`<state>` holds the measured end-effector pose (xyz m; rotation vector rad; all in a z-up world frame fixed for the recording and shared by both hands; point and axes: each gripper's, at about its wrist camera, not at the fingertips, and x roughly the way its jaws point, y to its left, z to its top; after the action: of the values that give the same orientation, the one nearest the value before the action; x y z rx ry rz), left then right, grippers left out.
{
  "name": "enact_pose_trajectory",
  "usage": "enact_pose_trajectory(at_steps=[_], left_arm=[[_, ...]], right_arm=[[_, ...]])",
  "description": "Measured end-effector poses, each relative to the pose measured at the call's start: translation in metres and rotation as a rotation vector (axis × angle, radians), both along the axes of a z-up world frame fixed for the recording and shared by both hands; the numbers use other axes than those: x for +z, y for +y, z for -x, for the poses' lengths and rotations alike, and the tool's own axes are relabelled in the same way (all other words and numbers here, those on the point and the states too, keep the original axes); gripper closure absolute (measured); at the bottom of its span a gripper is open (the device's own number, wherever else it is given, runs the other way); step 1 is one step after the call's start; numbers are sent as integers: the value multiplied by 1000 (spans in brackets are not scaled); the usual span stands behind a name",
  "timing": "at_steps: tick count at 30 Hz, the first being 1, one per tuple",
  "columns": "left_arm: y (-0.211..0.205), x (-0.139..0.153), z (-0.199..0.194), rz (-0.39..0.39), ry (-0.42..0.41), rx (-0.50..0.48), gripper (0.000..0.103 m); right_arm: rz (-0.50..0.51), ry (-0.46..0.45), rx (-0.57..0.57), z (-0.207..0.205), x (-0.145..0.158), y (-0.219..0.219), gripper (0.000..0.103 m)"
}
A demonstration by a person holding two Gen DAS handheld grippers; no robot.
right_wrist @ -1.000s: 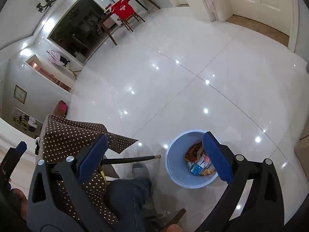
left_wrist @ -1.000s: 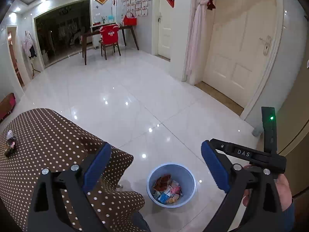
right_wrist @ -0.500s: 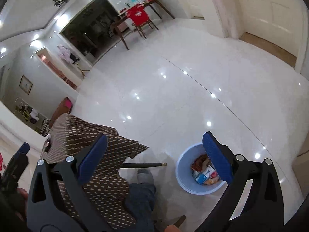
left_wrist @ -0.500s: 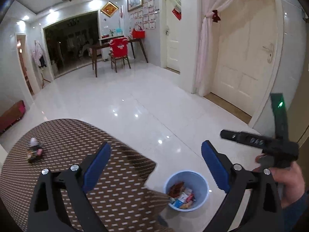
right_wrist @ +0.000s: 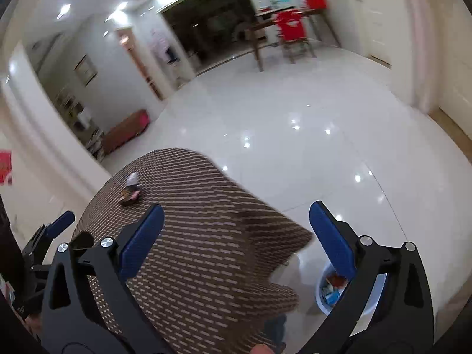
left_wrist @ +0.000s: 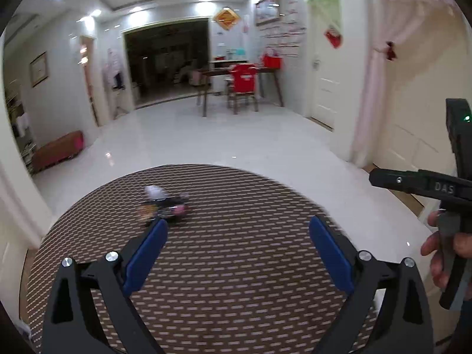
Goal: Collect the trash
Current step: 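Move both open tools back over the table, then grasp the dark snack bag with the right tool while the left tool grasps the white bottle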
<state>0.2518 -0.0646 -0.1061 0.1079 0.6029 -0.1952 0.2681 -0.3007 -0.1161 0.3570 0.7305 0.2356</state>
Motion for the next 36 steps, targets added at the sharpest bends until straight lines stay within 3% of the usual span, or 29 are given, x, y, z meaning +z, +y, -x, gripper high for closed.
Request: enact_pose_trajectory(at_steps=[7, 14, 20, 26, 28, 29, 34, 35, 36], left_arm=[[75, 4, -10, 7, -5, 107, 7], [149, -3, -31, 17, 2, 196, 7], [194, -13, -54, 94, 19, 264, 7], [211, -31, -66, 198, 55, 275, 7], [210, -37, -71, 186, 103, 268, 7], [211, -38, -71, 183, 94, 264, 7], [205, -42, -73, 166, 109, 265, 7], [204, -44, -73, 169, 112, 265, 7], [203, -45, -74, 167, 115, 265, 7]], right_arm=[[124, -14, 166, -34, 9, 105, 6], [284, -9, 351, -66, -5, 196, 6], [385, 42, 487, -104, -38, 258, 6], [486, 75, 611, -135, -65, 291, 6], [468, 70, 641, -141, -67, 294, 14], [447, 79, 662, -144, -70, 296, 34], [467, 41, 678, -127, -76, 295, 41], [469, 40, 676, -122, -76, 293, 46], [470, 40, 669, -116, -76, 291, 60]])
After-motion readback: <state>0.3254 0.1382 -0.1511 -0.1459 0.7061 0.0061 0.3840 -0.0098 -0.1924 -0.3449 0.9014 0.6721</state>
